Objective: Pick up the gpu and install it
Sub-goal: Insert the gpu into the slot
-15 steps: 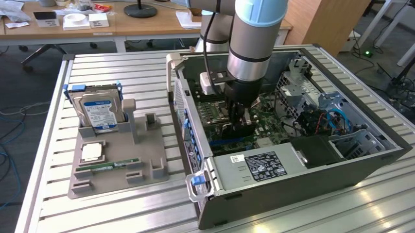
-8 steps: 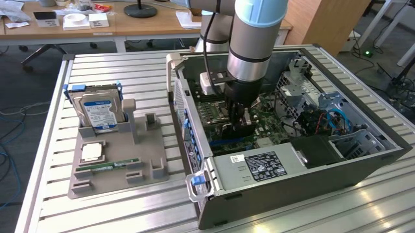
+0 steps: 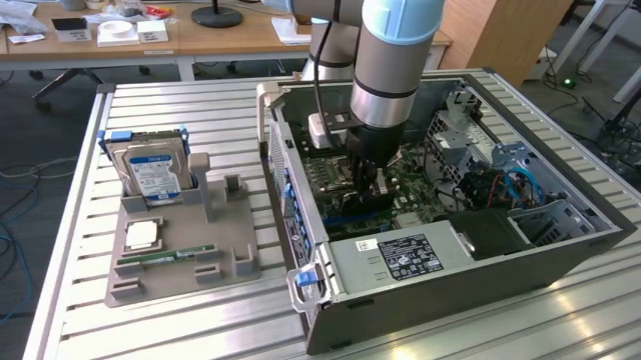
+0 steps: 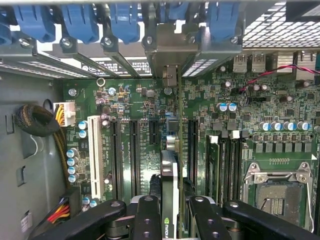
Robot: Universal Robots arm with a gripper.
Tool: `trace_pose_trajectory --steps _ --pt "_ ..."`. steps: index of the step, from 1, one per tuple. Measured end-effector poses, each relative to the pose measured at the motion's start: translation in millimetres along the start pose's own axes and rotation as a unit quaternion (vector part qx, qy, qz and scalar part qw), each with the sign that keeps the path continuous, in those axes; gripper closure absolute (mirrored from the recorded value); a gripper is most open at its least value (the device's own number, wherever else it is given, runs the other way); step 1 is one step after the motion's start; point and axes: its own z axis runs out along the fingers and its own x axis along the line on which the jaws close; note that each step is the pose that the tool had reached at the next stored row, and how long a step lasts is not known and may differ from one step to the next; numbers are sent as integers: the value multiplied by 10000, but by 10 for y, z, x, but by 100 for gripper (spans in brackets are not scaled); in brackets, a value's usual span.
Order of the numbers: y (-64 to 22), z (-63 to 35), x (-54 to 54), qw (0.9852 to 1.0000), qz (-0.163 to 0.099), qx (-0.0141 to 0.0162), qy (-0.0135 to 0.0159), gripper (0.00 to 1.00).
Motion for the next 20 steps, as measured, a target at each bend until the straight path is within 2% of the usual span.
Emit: trace_pose_trajectory --steps 20 --pt "0 10 0 10000 0 1 0 73"
